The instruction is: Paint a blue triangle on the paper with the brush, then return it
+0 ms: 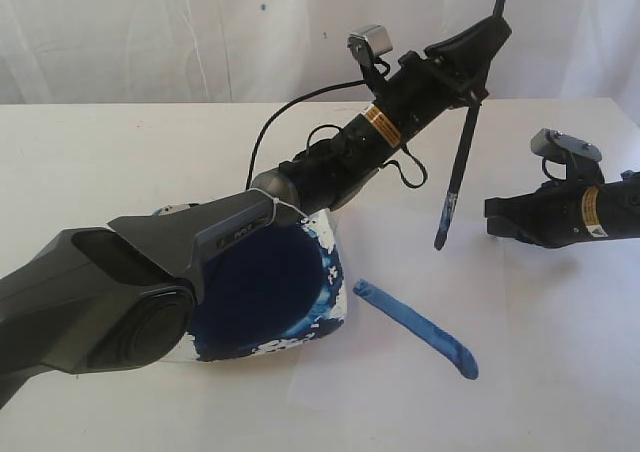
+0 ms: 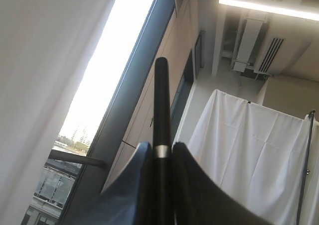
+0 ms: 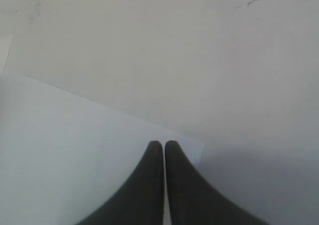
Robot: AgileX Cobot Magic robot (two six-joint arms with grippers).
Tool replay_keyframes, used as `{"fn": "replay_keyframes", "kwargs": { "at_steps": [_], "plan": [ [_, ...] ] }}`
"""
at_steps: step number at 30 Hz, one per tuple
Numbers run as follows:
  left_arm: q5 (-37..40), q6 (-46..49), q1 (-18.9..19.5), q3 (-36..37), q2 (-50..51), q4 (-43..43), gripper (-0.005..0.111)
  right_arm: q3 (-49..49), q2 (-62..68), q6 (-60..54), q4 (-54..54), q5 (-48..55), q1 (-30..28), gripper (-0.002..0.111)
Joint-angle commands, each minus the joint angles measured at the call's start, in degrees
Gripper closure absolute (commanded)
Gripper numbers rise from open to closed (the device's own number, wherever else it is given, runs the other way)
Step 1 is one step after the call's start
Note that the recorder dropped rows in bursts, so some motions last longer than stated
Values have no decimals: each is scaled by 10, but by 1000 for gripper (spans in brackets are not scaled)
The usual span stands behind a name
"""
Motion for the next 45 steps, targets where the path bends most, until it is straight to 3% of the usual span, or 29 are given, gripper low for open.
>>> {"fn": "replay_keyframes", "kwargs": {
  "at_steps": [1,30,45],
  "plan": [
    [-12,2,2,-5,-5,-7,107,0,-3,0,-5,7,-1,106],
    [-12,-83,2,-5,-2,-16,107,0,-3,0,-5,7,-1,106],
    [-12,-97,3,-5,-2,27,107,0,-3,0,-5,7,-1,106]
  ]
}}
